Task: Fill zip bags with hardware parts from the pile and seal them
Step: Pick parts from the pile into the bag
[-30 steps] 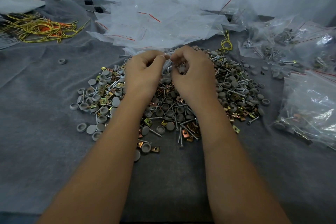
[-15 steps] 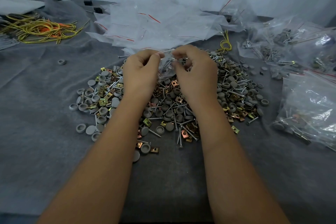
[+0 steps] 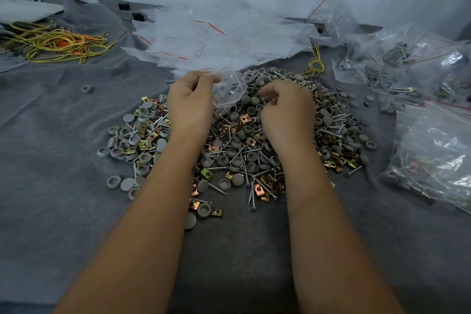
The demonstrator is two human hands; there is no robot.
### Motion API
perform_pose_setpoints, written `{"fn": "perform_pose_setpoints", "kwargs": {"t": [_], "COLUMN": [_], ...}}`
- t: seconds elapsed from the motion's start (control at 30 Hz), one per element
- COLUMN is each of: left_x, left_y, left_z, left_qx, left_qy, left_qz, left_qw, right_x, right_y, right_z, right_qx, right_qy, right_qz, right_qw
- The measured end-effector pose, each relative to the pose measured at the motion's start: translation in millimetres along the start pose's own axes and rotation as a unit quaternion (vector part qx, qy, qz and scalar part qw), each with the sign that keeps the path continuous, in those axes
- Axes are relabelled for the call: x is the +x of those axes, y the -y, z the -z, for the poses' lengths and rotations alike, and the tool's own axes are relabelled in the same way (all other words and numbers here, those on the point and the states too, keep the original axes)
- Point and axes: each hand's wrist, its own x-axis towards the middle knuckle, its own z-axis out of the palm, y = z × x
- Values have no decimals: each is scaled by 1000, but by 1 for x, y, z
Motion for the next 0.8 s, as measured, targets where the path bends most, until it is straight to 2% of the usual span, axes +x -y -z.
{"fn": "perform_pose_setpoints", "kwargs": {"t": [0.2, 0.37, 0.53, 0.8], "left_x": [1, 0, 0, 0], "left_y": [-1, -1, -1, -1], "left_z": [0, 0, 1, 1], "left_qx": [-25, -24, -18, -18], "left_qy": [-10, -7, -5, -2], "left_qz": [27, 26, 24, 26], "left_qw": [999, 999, 1000, 999], "right_x": [-3, -1, -4, 0], "right_y": [-1, -2, -5, -6], "right_z": [-5, -4, -8, -7], "right_qx": [-122, -192, -218, -208], "right_qy": [51, 36, 62, 51], "right_qz": [58, 7, 7, 25], "right_qw": [990, 981, 974, 977]}}
